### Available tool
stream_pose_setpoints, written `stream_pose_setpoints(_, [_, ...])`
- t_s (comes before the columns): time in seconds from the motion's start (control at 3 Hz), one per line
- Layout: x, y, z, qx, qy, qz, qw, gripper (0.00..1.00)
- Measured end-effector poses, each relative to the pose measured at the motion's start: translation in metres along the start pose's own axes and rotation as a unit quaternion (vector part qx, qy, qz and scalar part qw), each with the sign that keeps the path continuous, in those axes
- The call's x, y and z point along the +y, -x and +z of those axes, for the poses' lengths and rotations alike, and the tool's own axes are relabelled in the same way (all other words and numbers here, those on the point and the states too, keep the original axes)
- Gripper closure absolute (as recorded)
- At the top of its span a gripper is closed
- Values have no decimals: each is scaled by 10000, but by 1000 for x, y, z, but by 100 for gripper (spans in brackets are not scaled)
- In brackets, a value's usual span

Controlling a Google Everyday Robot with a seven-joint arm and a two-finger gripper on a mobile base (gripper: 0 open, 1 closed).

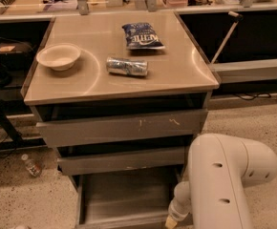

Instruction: Open bottom drawer

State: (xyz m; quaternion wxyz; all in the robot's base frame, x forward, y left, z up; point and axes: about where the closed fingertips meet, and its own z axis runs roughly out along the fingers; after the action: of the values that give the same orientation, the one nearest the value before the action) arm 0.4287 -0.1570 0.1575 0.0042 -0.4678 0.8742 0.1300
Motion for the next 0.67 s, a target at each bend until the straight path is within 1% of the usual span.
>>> stream_pose_setpoints(0.33, [-3,0,-2,17,-66,-2,10000,100])
stream_pose_setpoints(0.67, [18,-16,1,93,-5,143,9999,100])
